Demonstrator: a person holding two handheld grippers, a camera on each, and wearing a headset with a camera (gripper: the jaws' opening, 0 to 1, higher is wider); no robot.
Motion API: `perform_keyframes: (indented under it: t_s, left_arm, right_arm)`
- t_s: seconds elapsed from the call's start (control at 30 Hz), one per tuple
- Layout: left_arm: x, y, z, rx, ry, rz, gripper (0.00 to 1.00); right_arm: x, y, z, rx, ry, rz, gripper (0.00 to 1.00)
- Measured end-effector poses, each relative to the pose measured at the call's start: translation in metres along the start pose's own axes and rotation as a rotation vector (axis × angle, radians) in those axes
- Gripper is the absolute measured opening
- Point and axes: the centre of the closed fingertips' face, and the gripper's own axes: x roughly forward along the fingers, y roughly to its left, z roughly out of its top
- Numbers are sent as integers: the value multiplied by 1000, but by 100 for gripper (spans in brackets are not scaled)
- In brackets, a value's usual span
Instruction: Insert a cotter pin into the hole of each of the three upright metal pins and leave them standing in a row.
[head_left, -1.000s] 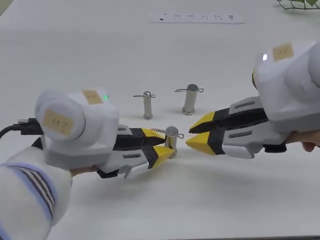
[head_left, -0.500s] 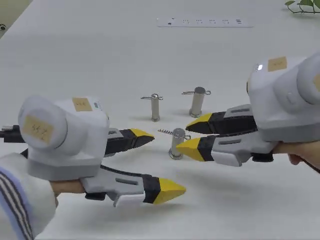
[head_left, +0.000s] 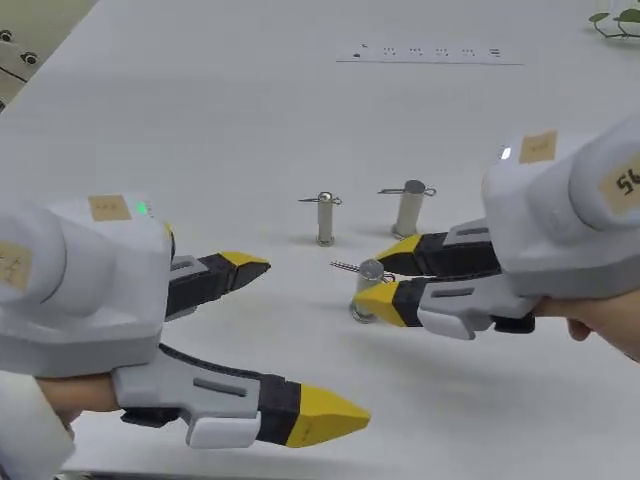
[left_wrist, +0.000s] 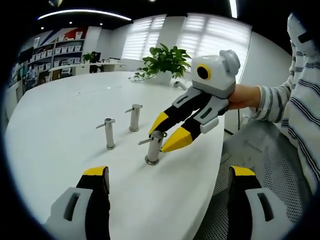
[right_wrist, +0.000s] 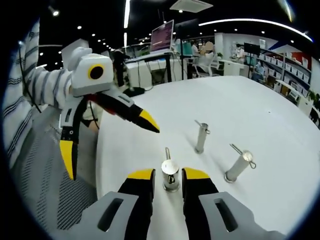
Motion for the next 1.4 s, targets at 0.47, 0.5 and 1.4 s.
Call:
perform_keyframes:
  t_s: [0.47, 0.5, 1.4]
  left_arm:
    - [-8, 2, 3, 15, -6, 29, 99]
    - [-8, 2, 4, 13, -8, 26, 99]
    - [-7, 3, -9, 1, 45, 30, 99]
  right_arm:
    - [-1, -4, -1, -12, 5, 39, 14]
    - [-2, -4, -1, -20, 7, 43, 14]
    - [-61, -47, 13, -248, -49, 243, 3]
